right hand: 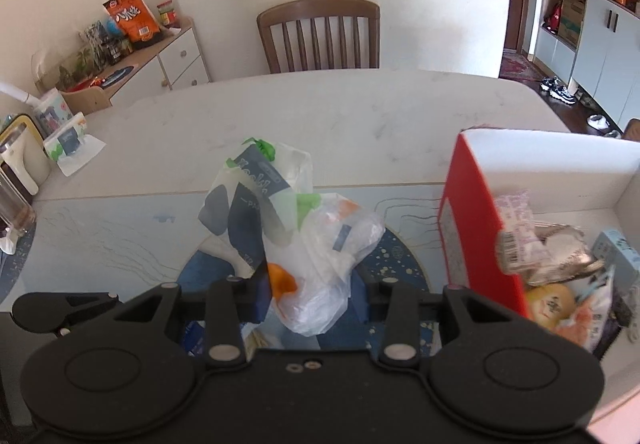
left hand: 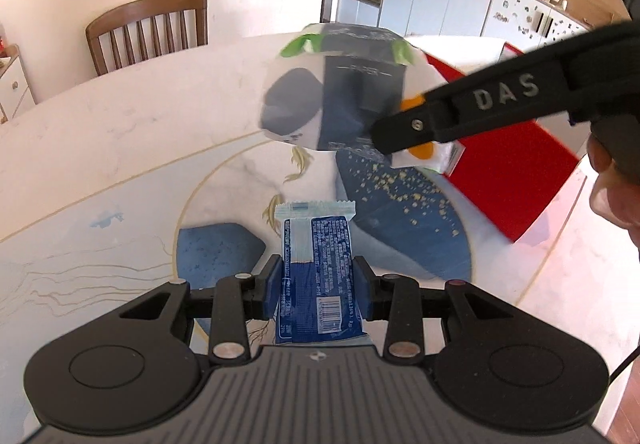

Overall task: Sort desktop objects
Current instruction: 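Carry the white tissue bag and blue snack bar over the red shoebox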

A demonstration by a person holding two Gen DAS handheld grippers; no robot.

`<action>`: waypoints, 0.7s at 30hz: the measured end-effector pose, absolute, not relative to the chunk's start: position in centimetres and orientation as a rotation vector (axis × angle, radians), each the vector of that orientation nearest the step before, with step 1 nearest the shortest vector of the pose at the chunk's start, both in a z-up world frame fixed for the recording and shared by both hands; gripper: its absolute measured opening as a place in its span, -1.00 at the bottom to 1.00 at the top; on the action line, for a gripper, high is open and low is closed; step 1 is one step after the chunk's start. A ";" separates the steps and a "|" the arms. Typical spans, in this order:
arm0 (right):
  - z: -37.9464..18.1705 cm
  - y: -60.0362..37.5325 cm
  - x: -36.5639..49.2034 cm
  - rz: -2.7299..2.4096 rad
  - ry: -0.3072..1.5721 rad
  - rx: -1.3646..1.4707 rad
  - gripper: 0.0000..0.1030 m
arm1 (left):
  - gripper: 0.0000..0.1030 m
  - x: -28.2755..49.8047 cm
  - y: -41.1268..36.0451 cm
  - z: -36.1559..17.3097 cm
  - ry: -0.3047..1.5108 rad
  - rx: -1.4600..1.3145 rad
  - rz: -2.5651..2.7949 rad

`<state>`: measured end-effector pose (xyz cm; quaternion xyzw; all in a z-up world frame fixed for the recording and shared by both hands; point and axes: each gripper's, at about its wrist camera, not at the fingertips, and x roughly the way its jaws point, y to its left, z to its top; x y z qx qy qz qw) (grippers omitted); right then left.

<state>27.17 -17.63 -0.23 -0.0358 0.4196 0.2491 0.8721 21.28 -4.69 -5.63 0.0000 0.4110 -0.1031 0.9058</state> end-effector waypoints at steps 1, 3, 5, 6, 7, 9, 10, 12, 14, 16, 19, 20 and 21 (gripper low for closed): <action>0.0 -17.9 27.0 0.521 0.875 -0.071 -0.25 | -0.31 21.2 -4.6 -5.3 0.846 -0.005 -0.216; 0.5 -18.4 26.7 0.515 0.875 -0.064 -0.25 | -0.31 20.9 -4.6 -4.6 0.839 -0.008 -0.214; 1.0 -18.9 26.4 0.511 0.875 -0.056 -0.25 | -0.31 20.8 -4.8 -4.0 0.832 -0.011 -0.217; 1.2 -19.2 26.2 0.506 0.873 -0.052 -0.25 | -0.31 20.7 -4.9 -3.7 0.828 -0.012 -0.219; 1.4 -19.5 26.0 0.501 0.872 -0.049 -0.25 | -0.31 20.7 -5.0 -3.3 0.824 -0.012 -0.222; 1.8 -20.1 25.7 0.489 0.869 -0.043 -0.25 | -0.31 20.5 -5.3 -2.5 0.809 -0.011 -0.229; 2.0 -20.4 25.6 0.485 0.867 -0.039 -0.25 | -0.31 20.4 -5.4 -2.1 0.802 -0.010 -0.232; 2.5 -21.1 25.1 0.474 0.859 -0.034 -0.25 | -0.31 20.3 -5.8 -1.4 0.788 -0.004 -0.238; 2.9 -21.8 24.7 0.464 0.850 -0.028 -0.25 | -0.31 20.2 -6.2 -0.8 0.775 0.001 -0.246; 3.3 -22.6 24.4 0.450 0.843 -0.016 -0.25 | -0.31 20.1 -6.5 -0.2 0.763 0.004 -0.253; 3.9 -23.8 23.9 0.433 0.831 -0.002 -0.25 | -0.31 20.0 -7.0 0.6 0.751 0.011 -0.264; 4.0 -24.2 23.7 0.426 0.827 0.003 -0.25 | -0.31 20.1 -7.1 1.1 0.747 0.014 -0.270; 4.2 -24.7 23.6 0.419 0.823 0.007 -0.25 | -0.31 20.0 -7.3 1.3 0.742 0.018 -0.275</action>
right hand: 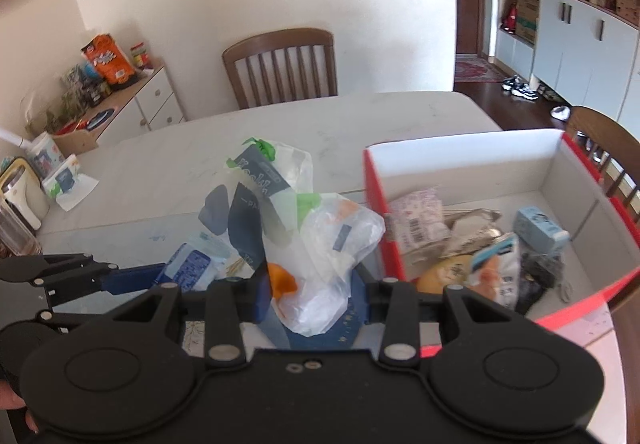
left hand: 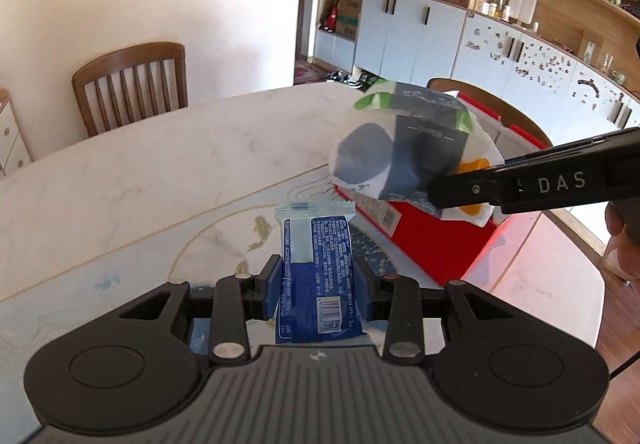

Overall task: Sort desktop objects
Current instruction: 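Carry the white tissue bag and blue snack bar over the red shoebox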

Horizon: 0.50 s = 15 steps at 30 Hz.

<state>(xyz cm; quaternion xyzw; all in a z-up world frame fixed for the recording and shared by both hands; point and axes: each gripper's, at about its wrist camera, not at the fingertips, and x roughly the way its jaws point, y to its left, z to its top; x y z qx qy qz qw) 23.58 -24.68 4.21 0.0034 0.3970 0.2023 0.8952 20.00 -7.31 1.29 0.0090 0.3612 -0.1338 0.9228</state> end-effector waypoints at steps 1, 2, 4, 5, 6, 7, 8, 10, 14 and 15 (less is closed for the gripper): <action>4.3 -25.1 23.4 0.415 0.821 0.010 -0.25 | -0.31 20.0 -7.5 1.5 0.737 0.023 -0.278; 4.5 -25.4 23.3 0.409 0.819 0.013 -0.25 | -0.31 19.9 -7.7 1.8 0.734 0.025 -0.284; 4.7 -26.3 23.1 0.394 0.820 0.020 -0.25 | -0.31 19.9 -8.1 2.3 0.725 0.027 -0.293; 4.8 -26.7 23.0 0.389 0.821 0.026 -0.25 | -0.31 19.9 -8.3 2.5 0.720 0.031 -0.298; 4.9 -27.1 22.8 0.386 0.821 0.029 -0.25 | -0.31 19.9 -8.6 2.8 0.715 0.033 -0.304; 5.1 -27.5 22.7 0.380 0.819 0.028 -0.25 | -0.31 20.0 -8.8 3.0 0.713 0.035 -0.309; 5.1 -27.8 22.5 0.372 0.817 0.025 -0.25 | -0.31 20.1 -9.0 3.2 0.710 0.038 -0.316; 5.3 -28.8 22.3 0.359 0.817 0.035 -0.24 | -0.31 20.3 -9.6 3.6 0.704 0.046 -0.326; 5.4 -30.8 22.2 0.320 0.812 0.052 -0.24 | -0.31 20.9 -11.0 4.3 0.696 0.059 -0.351; 5.4 -31.3 22.3 0.313 0.813 0.055 -0.24 | -0.31 21.1 -11.3 4.5 0.693 0.064 -0.358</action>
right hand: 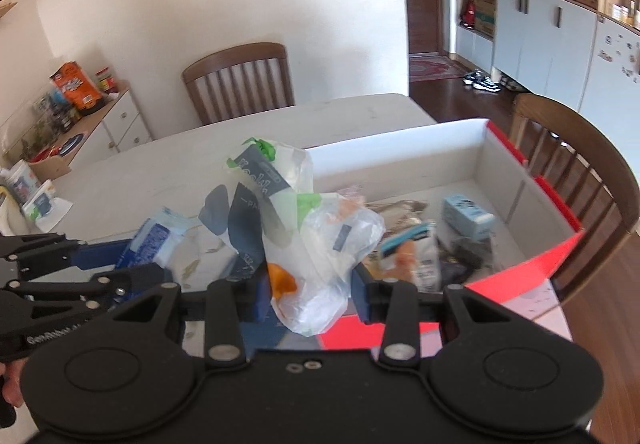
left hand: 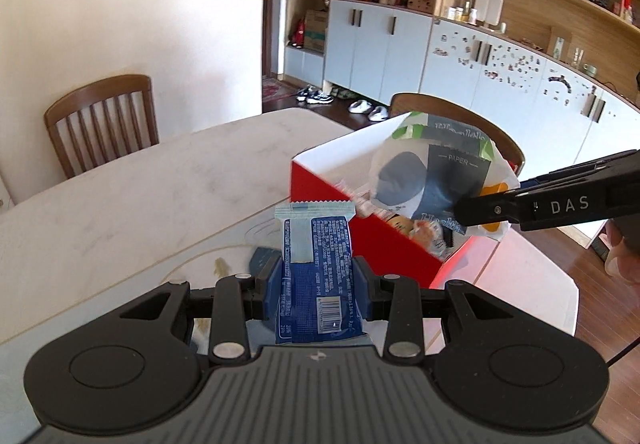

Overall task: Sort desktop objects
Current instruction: 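Carry the white tissue bag and blue snack bar over the red shoebox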

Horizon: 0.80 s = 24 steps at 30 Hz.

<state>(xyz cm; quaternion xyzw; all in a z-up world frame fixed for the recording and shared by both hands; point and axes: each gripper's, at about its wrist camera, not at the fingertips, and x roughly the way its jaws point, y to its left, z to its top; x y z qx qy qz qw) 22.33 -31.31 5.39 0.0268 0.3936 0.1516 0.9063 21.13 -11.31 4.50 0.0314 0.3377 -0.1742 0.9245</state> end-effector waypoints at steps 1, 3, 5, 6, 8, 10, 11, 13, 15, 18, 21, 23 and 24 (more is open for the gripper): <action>5.4 -31.8 22.4 0.304 0.813 0.059 -0.24 | -0.31 21.3 -11.7 4.6 0.689 0.070 -0.363; 5.3 -32.6 22.5 0.289 0.813 0.063 -0.24 | -0.31 21.8 -12.4 4.8 0.686 0.080 -0.377; 5.4 -33.3 22.7 0.273 0.811 0.066 -0.24 | -0.31 22.3 -13.2 4.9 0.680 0.093 -0.388; 5.4 -33.7 22.9 0.263 0.809 0.066 -0.24 | -0.31 22.7 -13.6 5.0 0.679 0.098 -0.393; 5.4 -34.5 23.1 0.249 0.805 0.071 -0.24 | -0.31 23.3 -14.3 5.1 0.675 0.104 -0.405; 5.3 -35.2 23.4 0.231 0.802 0.074 -0.24 | -0.31 24.1 -15.1 5.2 0.673 0.113 -0.416; 5.3 -35.6 23.6 0.223 0.801 0.078 -0.24 | -0.31 24.4 -15.5 5.3 0.673 0.118 -0.423; 5.1 -36.3 23.9 0.208 0.800 0.078 -0.24 | -0.31 25.1 -16.4 5.3 0.671 0.129 -0.432; 4.9 -37.0 24.4 0.194 0.803 0.081 -0.24 | -0.31 25.8 -17.2 5.2 0.673 0.134 -0.444; 4.4 -38.1 25.2 0.179 0.809 0.090 -0.24 | -0.31 26.9 -18.6 4.9 0.678 0.147 -0.451; 4.0 -39.1 26.0 0.164 0.814 0.093 -0.24 | -0.31 28.0 -19.9 4.4 0.688 0.160 -0.455; 3.7 -39.7 26.6 0.158 0.817 0.094 -0.24 | -0.31 28.9 -20.7 4.0 0.700 0.161 -0.457; 3.5 -39.9 26.9 0.157 0.818 0.092 -0.24 | -0.31 29.3 -21.0 3.9 0.705 0.163 -0.457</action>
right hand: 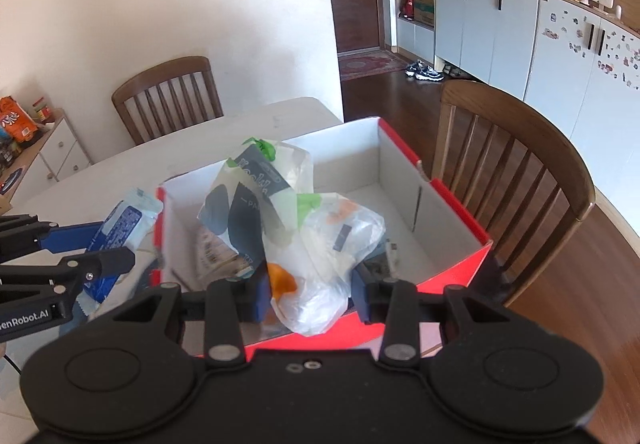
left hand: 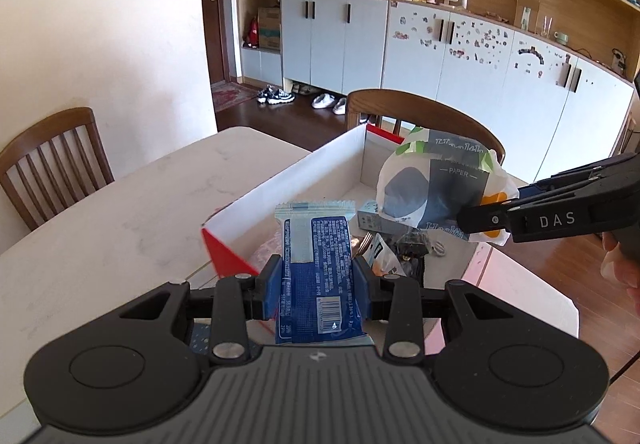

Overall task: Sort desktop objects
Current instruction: 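Carry the white tissue bag and blue snack bar over the red shoebox, then lower both items into the box and open both tools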

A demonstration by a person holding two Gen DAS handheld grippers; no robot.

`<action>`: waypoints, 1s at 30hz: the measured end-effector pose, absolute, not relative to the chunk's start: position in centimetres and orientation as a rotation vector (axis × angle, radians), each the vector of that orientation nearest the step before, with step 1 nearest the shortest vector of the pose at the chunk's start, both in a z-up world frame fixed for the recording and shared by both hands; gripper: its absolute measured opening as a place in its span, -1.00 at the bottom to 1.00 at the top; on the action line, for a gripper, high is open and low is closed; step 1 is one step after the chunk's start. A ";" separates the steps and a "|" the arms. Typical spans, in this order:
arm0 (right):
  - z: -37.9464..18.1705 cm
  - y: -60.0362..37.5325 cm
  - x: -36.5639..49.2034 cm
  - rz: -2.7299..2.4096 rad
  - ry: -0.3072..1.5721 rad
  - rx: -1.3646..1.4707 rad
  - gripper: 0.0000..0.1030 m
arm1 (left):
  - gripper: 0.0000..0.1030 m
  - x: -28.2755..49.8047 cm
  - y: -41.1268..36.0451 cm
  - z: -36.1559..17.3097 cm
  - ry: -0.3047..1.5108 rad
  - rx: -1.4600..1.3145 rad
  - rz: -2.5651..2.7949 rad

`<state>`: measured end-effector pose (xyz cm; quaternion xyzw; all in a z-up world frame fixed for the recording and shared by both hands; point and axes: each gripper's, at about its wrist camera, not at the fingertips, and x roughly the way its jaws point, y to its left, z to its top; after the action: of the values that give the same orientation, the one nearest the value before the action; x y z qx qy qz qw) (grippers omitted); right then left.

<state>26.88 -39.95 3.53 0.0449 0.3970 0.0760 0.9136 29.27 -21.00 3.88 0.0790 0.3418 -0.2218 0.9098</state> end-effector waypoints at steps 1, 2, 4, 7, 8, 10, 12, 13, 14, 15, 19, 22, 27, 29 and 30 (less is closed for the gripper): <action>3.3 -40.2 27.2 0.153 0.818 0.090 -0.24 | -0.31 29.8 -21.3 3.7 0.707 0.164 -0.458; 3.1 -40.5 27.5 0.152 0.820 0.088 -0.24 | -0.31 30.3 -21.5 3.5 0.709 0.165 -0.457; 2.6 -40.8 28.2 0.153 0.816 0.075 -0.24 | -0.31 31.2 -22.2 3.2 0.715 0.167 -0.450; 1.7 -41.5 29.3 0.139 0.830 0.069 -0.24 | -0.31 32.4 -23.0 2.6 0.727 0.168 -0.441; 1.4 -41.7 29.7 0.133 0.836 0.071 -0.24 | -0.31 32.7 -23.3 2.4 0.732 0.173 -0.441; 0.8 -42.0 30.3 0.135 0.843 0.072 -0.24 | -0.31 33.3 -24.0 1.9 0.744 0.190 -0.438; 0.3 -42.0 30.8 0.130 0.850 0.063 -0.24 | -0.31 33.8 -24.8 1.3 0.756 0.205 -0.443; 0.0 -42.0 31.0 0.134 0.852 0.061 -0.24 | -0.31 34.1 -25.1 1.0 0.762 0.213 -0.440; -0.2 -42.0 31.2 0.135 0.854 0.057 -0.24 | -0.31 34.4 -25.4 0.7 0.768 0.216 -0.438; -0.4 -42.0 31.4 0.136 0.858 0.053 -0.24 | -0.31 34.7 -25.6 0.5 0.775 0.215 -0.438; -1.3 -42.0 32.2 0.136 0.875 0.037 -0.23 | -0.31 35.9 -26.3 -0.5 0.809 0.219 -0.420; -1.9 -42.1 32.8 0.134 0.891 0.024 -0.23 | -0.31 36.7 -26.6 -1.2 0.841 0.212 -0.405; -2.6 -42.0 33.1 0.135 0.900 -0.001 -0.22 | -0.31 37.6 -27.3 -2.3 0.887 0.217 -0.385; -2.9 -41.8 33.2 0.129 0.905 -0.013 -0.21 | -0.31 37.8 -27.4 -2.7 0.908 0.218 -0.378; -3.0 -41.7 33.3 0.128 0.908 -0.020 -0.21 | -0.31 38.0 -27.5 -2.8 0.918 0.219 -0.375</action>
<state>33.31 -41.69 -3.02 -0.0099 0.4383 0.0616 0.8966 38.05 -27.46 -2.84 0.1048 0.4394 -0.1796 0.8739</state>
